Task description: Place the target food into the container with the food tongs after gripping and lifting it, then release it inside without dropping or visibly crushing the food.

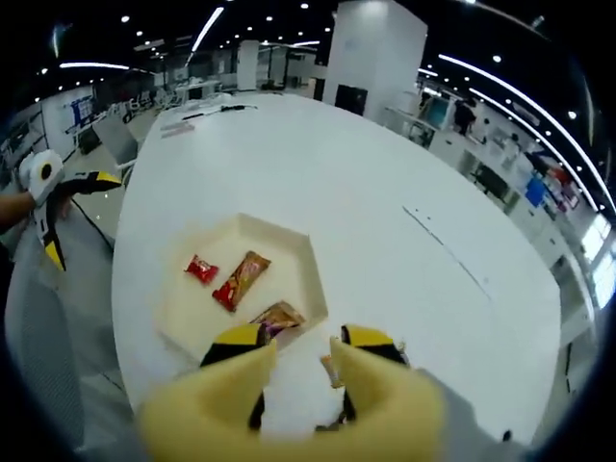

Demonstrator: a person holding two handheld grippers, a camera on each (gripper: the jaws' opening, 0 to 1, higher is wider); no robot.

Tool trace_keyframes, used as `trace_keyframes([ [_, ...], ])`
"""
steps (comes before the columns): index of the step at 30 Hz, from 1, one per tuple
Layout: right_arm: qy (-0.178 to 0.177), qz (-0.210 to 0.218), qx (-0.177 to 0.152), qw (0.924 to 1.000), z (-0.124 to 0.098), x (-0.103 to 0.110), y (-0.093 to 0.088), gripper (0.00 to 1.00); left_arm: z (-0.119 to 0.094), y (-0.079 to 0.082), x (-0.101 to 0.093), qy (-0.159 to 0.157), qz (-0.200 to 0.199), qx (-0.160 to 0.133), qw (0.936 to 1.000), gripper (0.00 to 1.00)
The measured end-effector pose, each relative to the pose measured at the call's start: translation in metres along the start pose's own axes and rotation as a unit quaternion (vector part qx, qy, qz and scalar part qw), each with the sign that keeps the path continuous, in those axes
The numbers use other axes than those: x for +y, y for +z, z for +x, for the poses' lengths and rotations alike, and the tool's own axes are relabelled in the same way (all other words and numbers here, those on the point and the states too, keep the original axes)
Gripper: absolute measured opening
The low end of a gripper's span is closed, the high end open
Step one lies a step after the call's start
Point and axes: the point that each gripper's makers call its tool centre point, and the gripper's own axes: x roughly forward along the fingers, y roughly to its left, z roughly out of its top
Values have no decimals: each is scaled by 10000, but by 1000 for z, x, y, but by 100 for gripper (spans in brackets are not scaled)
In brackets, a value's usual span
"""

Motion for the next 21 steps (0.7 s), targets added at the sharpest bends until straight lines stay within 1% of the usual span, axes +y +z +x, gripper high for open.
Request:
trace_keyframes([
  [1, -28, 58, 44, 10000, -1, -3, -7, 30, 0, 0, -1, -7, 3, 20, 10000, 94],
  [5, -82, 165, 136, 9997, -1, -12, -24, 30, 0, -1, 0, 1, 3, 33, 10000, 94],
  [8, -159, 137, 271, 9994, -1, -18, -37, 30, 0, -1, -1, -15, 3, 51, 10000, 93],
  [12, -173, 348, 323, 9987, 1, -25, -54, 30, 0, 0, 0, 18, 26, 14, 10000, 94],
  [14, -236, 393, 374, 9983, 2, -30, -63, 30, 0, -2, -1, -3, 21, 73, 10000, 93],
  [17, -407, 379, 514, 9971, 2, -38, -73, 30, 1, -1, -1, -4, 23, 65, 10000, 92],
  [18, -646, 463, 583, 9951, 1, -46, -78, 30, 1, -2, -1, -11, 21, 87, 10000, 91],
  [19, -753, 553, 588, 9939, 2, -51, -82, 30, 1, -3, -1, -22, 29, 112, 9999, 89],
  [21, -736, 736, 559, 9930, 4, -51, -85, 30, 1, -3, -2, -36, 36, 129, 9999, 89],
])
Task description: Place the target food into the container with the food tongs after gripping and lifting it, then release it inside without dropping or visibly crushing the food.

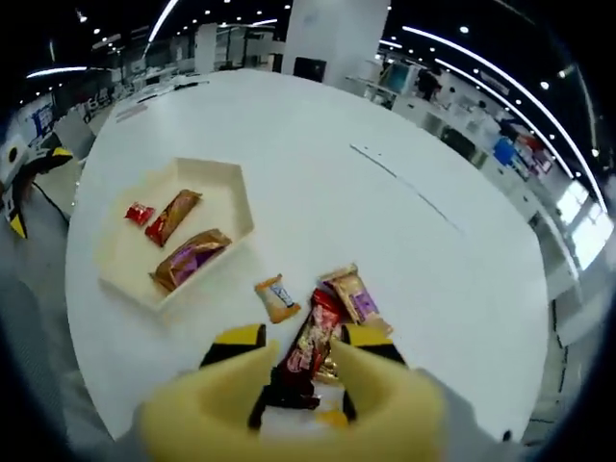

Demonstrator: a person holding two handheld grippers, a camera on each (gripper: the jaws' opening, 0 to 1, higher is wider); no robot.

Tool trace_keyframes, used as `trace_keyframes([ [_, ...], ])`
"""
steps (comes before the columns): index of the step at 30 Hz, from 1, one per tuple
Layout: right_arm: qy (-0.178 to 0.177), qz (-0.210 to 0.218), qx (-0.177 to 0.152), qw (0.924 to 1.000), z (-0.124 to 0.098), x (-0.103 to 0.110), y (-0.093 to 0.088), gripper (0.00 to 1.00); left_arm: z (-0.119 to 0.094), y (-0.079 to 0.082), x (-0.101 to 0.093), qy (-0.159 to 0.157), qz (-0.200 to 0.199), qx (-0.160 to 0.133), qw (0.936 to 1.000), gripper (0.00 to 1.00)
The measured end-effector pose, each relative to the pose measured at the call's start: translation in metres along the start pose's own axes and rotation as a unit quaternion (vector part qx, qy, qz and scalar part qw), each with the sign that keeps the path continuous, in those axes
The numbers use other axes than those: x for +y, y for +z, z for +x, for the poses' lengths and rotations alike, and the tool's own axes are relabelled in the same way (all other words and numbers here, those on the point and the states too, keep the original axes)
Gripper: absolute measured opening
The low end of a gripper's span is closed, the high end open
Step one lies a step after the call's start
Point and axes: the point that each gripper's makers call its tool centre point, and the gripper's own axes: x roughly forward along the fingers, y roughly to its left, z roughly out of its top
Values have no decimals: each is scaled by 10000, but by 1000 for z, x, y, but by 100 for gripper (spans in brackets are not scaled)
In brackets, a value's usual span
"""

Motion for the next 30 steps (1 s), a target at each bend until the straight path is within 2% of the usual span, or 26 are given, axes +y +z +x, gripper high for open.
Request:
trace_keyframes([
  [7, -54, 324, -26, 9995, 11, -1, -8, 30, 0, -2, -1, -47, 5, 59, 10000, 89],
  [14, -266, 648, 20, 9975, 18, -7, -13, 30, 0, -3, -2, -64, 14, 80, 9999, 89],
  [17, -304, 658, -23, 9974, 19, -8, -11, 30, 0, -3, -2, -72, 16, 94, 9999, 89],
  [22, -474, 398, 75, 9981, 22, -12, -12, 30, 0, -3, -3, -77, 20, 99, 9999, 89],
  [26, -409, 205, 86, 9989, 23, -6, -11, 30, 0, -3, -2, -79, 21, 95, 9999, 88],
  [30, -324, 549, -3, 9980, 23, -4, -13, 27, 0, -3, -2, -80, 22, 89, 9999, 88],
])
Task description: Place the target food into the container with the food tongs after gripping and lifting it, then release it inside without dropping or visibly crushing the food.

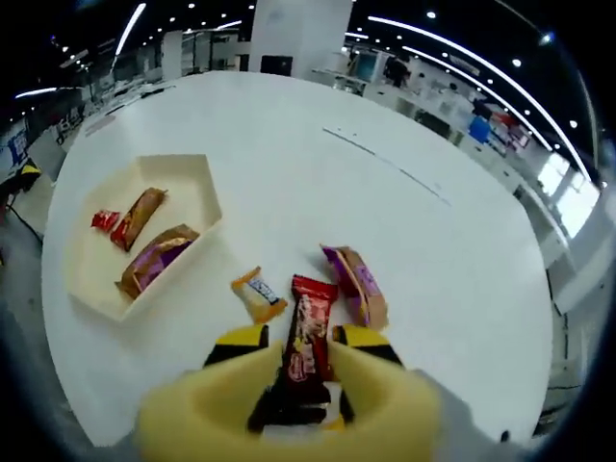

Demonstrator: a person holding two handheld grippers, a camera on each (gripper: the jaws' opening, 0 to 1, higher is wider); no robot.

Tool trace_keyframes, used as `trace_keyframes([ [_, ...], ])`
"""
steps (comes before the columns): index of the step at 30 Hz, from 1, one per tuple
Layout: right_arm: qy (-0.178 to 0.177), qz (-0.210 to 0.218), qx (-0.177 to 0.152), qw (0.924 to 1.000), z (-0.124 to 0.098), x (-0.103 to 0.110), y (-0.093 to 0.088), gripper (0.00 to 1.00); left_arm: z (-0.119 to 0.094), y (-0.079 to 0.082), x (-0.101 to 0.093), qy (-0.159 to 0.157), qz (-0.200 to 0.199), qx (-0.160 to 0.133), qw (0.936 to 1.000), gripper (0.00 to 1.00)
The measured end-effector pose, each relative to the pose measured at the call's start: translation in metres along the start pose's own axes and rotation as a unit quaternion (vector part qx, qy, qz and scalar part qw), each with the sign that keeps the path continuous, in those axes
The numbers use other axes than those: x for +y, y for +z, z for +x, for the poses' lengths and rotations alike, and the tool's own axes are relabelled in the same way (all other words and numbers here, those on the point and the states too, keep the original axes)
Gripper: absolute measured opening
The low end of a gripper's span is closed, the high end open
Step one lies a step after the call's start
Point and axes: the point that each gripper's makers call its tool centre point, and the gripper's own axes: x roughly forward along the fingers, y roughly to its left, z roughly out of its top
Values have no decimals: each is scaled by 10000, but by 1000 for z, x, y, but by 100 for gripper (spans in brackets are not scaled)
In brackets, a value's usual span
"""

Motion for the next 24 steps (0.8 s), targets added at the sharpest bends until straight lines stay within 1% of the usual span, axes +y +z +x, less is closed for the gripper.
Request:
trace_keyframes([
  [1, 23, 92, -19, 10000, 0, 0, 0, 27, 0, 0, 0, -1, 0, -1, 10000, 88],
  [3, 102, 558, -41, 9984, 0, -1, -3, 27, 0, 0, 0, -2, 2, 0, 10000, 88],
  [4, 108, 696, -41, 9975, 0, -3, -3, 26, 0, 0, 0, -2, 1, -1, 10000, 88],
  [7, 168, 842, -66, 9963, 0, -5, -4, 26, 0, 0, 0, 3, 3, 3, 10000, 88],
  [9, 189, 886, -67, 9959, 1, -5, -4, 26, 0, 0, 0, 4, 3, 2, 10000, 88],
  [24, 270, 847, -65, 9960, 0, -3, -3, 24, 0, -2, -1, -31, 2, 52, 10000, 88],
])
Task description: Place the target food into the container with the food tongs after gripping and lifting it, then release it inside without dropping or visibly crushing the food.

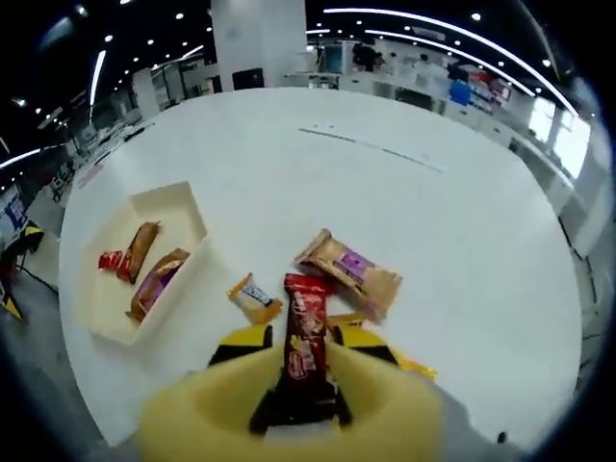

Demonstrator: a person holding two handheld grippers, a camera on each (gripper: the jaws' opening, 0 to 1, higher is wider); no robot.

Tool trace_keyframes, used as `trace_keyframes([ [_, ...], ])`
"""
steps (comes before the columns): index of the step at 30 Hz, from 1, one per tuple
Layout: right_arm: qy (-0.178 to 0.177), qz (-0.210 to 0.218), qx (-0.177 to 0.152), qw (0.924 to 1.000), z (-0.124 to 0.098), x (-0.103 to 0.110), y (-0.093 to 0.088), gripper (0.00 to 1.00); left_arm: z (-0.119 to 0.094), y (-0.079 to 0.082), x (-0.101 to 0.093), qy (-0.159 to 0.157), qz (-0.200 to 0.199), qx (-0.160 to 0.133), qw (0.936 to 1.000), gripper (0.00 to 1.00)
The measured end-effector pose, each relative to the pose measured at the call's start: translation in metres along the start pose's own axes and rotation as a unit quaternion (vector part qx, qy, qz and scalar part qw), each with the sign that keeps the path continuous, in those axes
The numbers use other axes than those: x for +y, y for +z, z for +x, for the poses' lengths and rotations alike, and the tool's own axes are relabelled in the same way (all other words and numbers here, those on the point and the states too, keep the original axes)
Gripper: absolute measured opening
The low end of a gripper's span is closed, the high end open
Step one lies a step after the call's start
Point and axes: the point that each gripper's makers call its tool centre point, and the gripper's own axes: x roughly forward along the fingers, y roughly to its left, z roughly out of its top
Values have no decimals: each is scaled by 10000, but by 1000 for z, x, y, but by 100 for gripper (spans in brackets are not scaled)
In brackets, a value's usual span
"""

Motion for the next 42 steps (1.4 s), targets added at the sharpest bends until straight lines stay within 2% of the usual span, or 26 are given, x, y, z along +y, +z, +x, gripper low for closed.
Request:
trace_keyframes([
  [7, 17, -39, -55, 10000, -1, 0, 1, 24, 0, 0, 0, 4, 1, 5, 10000, 87],
  [15, 49, -8, -166, 9998, -7, 13, 0, 23, 0, 0, 0, 5, 8, 9, 10000, 88],
  [24, 119, -94, -262, 9995, -12, 27, 8, 24, 0, -1, -1, -8, 20, 31, 10000, 87],
  [34, -66, -254, -578, 9980, -46, 23, 30, 24, 0, -1, -2, -35, 25, 34, 10000, 87],
  [42, -184, -436, -688, 9965, -72, 25, 37, 24, 0, 0, -1, -10, 32, 3, 10000, 87],
])
